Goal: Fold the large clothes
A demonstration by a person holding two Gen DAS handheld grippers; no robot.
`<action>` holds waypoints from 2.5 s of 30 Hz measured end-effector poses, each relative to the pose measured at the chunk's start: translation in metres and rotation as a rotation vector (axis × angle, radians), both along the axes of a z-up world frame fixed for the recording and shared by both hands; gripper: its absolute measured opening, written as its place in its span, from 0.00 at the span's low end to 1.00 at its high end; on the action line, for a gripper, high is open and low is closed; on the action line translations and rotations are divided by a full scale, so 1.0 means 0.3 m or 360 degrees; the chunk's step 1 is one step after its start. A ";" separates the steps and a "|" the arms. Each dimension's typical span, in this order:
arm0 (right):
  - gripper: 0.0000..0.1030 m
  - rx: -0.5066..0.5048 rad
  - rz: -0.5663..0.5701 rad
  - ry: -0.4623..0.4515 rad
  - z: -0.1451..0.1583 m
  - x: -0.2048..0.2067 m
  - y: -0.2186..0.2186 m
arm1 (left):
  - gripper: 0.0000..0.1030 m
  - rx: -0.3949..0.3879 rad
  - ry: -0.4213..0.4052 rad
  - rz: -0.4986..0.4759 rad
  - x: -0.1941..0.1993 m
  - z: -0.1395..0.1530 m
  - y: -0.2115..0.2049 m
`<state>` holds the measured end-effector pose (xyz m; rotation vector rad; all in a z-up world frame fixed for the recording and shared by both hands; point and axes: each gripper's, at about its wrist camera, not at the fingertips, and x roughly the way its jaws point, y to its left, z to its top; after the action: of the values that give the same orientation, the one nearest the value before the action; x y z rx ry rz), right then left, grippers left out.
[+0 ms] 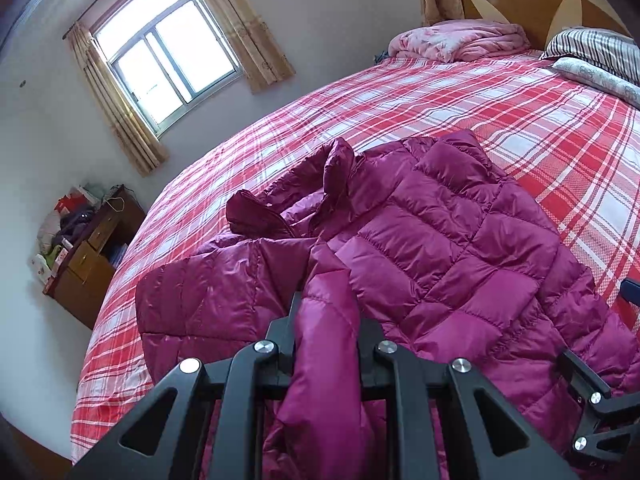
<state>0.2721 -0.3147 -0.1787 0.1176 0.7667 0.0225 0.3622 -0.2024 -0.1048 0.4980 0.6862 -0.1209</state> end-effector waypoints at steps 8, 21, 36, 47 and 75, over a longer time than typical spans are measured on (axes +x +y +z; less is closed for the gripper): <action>0.93 -0.0001 -0.0012 -0.0014 0.002 -0.008 -0.006 | 0.22 -0.0061 0.0037 0.0067 0.051 -0.038 -0.009; 0.93 -0.0012 -0.0021 -0.0023 0.002 -0.007 -0.010 | 0.73 -0.0187 0.0000 0.0027 0.031 -0.013 -0.012; 0.94 -0.0055 -0.0029 -0.0011 -0.003 0.000 0.000 | 0.79 -0.0315 -0.0071 -0.0018 -0.021 0.060 0.080; 0.95 -0.0007 0.0019 0.0024 0.020 0.010 0.002 | 0.86 -0.0422 -0.0107 0.0295 0.067 0.058 0.391; 0.17 0.0351 0.0376 0.0197 0.060 0.176 0.166 | 0.86 -0.0396 0.0045 0.0433 0.133 -0.107 0.540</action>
<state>0.3249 -0.2649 -0.1607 0.2391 0.8976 0.3269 0.4021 -0.0405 -0.1368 0.1619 0.7488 0.0431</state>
